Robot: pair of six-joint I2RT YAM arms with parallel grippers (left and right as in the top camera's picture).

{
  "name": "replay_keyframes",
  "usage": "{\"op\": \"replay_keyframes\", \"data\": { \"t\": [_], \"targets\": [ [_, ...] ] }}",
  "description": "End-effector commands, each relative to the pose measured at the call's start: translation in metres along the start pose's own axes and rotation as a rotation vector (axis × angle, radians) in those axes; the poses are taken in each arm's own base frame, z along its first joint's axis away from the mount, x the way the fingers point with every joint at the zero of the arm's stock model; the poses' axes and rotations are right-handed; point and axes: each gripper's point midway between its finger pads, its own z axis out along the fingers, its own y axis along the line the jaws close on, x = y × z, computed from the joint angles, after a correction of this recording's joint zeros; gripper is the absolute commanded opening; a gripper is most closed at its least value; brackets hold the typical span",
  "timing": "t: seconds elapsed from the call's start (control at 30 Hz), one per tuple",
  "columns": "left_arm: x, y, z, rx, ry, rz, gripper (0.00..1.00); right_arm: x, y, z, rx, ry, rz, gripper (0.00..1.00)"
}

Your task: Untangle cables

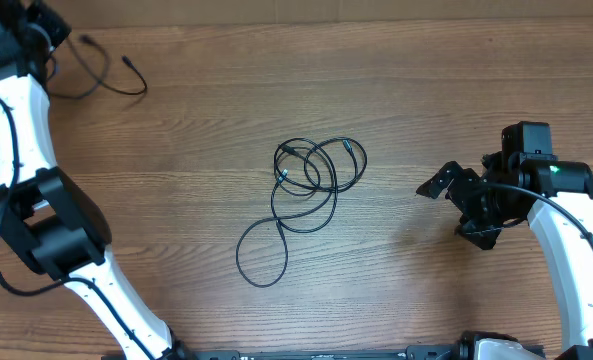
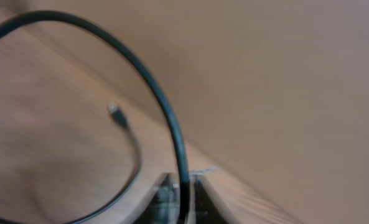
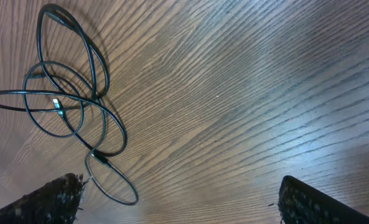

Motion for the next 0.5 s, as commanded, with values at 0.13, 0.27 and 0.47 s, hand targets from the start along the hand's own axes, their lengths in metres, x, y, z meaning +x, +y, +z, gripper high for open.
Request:
{"op": "replay_keyframes", "data": {
  "t": [0.13, 0.27, 0.47],
  "targets": [
    [0.002, 0.118, -0.003, -0.243, 0.038, 0.005, 1.00, -0.003, 0.001, 0.001, 0.000, -0.015, -0.009, 1.00],
    [0.007, 0.142, -0.014, -0.268, 0.078, -0.035, 1.00, -0.007, 0.003, 0.001, -0.011, -0.031, -0.014, 1.00],
    [0.037, 0.139, -0.017, -0.242, 0.203, -0.077, 0.94, -0.007, 0.003, 0.001, -0.011, -0.031, -0.014, 1.00]
  ]
}}
